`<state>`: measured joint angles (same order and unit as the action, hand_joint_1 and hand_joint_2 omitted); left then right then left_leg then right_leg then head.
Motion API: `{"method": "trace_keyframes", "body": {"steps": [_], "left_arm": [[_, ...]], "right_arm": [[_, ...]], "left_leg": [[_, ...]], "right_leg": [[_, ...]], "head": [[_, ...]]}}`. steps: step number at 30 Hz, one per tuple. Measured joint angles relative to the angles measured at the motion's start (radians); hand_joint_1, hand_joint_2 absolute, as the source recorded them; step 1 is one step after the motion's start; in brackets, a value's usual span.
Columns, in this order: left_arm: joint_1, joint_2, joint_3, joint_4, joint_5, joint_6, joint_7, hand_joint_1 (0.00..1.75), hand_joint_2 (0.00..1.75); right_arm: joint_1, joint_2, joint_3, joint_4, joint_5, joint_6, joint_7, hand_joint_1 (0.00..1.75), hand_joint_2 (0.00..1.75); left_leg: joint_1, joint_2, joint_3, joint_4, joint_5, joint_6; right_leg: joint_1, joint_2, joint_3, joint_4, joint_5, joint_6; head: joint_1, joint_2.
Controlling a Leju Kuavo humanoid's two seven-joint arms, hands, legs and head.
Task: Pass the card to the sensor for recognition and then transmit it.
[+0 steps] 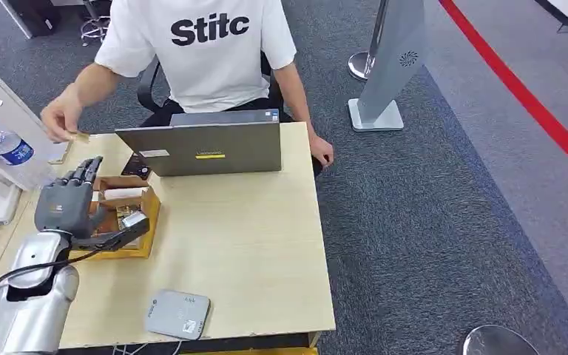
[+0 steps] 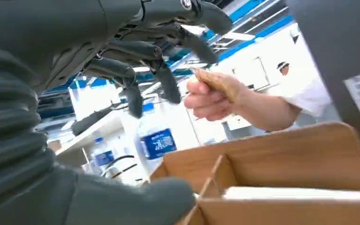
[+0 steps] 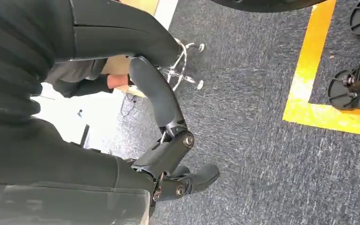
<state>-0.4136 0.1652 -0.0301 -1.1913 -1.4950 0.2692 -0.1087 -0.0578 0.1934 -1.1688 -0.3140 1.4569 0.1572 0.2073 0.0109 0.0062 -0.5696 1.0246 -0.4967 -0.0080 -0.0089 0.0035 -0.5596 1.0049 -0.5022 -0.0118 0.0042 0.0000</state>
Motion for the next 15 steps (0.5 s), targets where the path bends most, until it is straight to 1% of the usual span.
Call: {"method": "trace_keyframes", "body": {"steps": [1,2,3,4,5,6,8,10,11,12,13,15], "left_arm": [[0.006,-0.002,0.000,-0.012,0.000,0.034,0.000,0.00,1.75],[0.008,-0.007,0.000,-0.038,0.001,0.049,0.000,0.00,1.75],[0.007,-0.012,0.001,-0.088,0.005,0.025,-0.002,0.00,1.75],[0.003,-0.022,0.005,-0.163,0.007,-0.022,-0.003,0.00,1.75],[-0.006,-0.032,0.010,-0.214,0.007,-0.049,-0.003,0.00,1.75],[-0.011,-0.037,0.011,-0.242,0.007,-0.060,-0.004,0.00,1.75],[-0.008,-0.049,0.015,-0.305,0.029,-0.049,-0.013,0.00,1.75],[0.015,-0.077,0.025,-0.377,0.077,0.011,-0.037,0.00,1.75],[0.033,-0.096,0.034,-0.436,0.111,0.050,-0.054,0.00,1.75],[0.060,-0.124,0.042,-0.515,0.154,0.083,-0.075,0.00,1.75],[0.090,-0.150,0.046,-0.586,0.192,0.099,-0.094,0.00,1.75],[0.129,-0.179,0.051,-0.676,0.219,0.100,-0.110,0.00,1.75]], "right_arm": [[0.001,0.001,0.000,0.000,-0.006,-0.005,-0.042,0.00,1.75],[0.001,0.001,0.000,0.000,-0.013,-0.016,-0.092,0.00,1.75],[-0.002,0.001,0.000,0.001,-0.021,-0.026,-0.132,0.00,1.75],[-0.008,0.001,0.000,0.006,-0.022,-0.038,-0.154,0.00,1.75],[-0.014,0.001,0.000,0.010,-0.022,-0.045,-0.159,0.00,1.75],[-0.019,0.001,0.000,0.012,-0.022,-0.046,-0.160,0.00,1.75],[-0.022,0.001,0.000,0.017,-0.022,-0.051,-0.162,0.00,1.75],[-0.022,0.001,0.000,0.021,-0.028,-0.055,-0.160,0.00,1.75],[-0.022,0.001,-0.001,0.022,-0.036,-0.055,-0.158,0.00,1.75],[-0.022,0.002,-0.002,0.023,-0.039,-0.059,-0.154,0.00,1.75],[-0.022,0.003,-0.003,0.024,-0.040,-0.063,-0.151,0.00,1.75],[-0.023,0.005,-0.005,0.025,-0.040,-0.063,-0.151,0.00,1.75]], "left_leg": [[0.000,0.000,0.000,0.000,0.000,0.000],[0.000,0.000,-0.001,0.000,0.000,0.000],[0.000,0.000,-0.001,0.001,0.000,0.000],[0.000,0.000,-0.001,0.001,0.000,0.000],[0.000,0.000,-0.001,0.001,0.000,0.000],[0.000,0.000,-0.001,0.001,0.000,0.000],[0.000,0.000,-0.001,0.001,0.000,0.000],[0.000,0.000,-0.001,0.001,0.000,0.000],[0.000,0.000,-0.001,0.001,0.000,0.000],[0.000,0.000,-0.001,0.001,-0.001,0.000],[0.000,0.000,-0.001,0.001,-0.002,0.000],[0.000,0.000,-0.001,0.001,-0.002,0.001]], "right_leg": [[0.000,0.000,0.000,0.000,0.000,0.000],[0.000,0.000,-0.001,0.000,0.000,0.000],[0.000,0.000,-0.001,0.000,0.000,0.000],[0.000,-0.001,-0.001,0.000,0.000,0.000],[0.000,-0.001,-0.001,0.000,0.000,0.000],[0.000,-0.001,0.000,0.000,0.000,0.000],[0.000,-0.001,0.000,0.000,0.000,0.000],[0.000,-0.001,0.000,0.000,0.000,0.000],[0.000,0.000,-0.001,0.000,0.000,0.000],[0.000,0.000,-0.001,0.000,0.000,0.000],[0.000,0.000,0.000,0.000,0.000,0.000],[0.000,0.000,-0.001,0.000,-0.001,0.000]], "head": [[0.000,0.000],[0.000,0.000],[0.000,0.000],[0.000,0.000],[0.000,0.000],[0.000,0.000],[0.000,0.000],[0.000,0.000],[0.000,0.000],[0.000,0.000],[0.001,0.000],[0.000,0.000]]}}
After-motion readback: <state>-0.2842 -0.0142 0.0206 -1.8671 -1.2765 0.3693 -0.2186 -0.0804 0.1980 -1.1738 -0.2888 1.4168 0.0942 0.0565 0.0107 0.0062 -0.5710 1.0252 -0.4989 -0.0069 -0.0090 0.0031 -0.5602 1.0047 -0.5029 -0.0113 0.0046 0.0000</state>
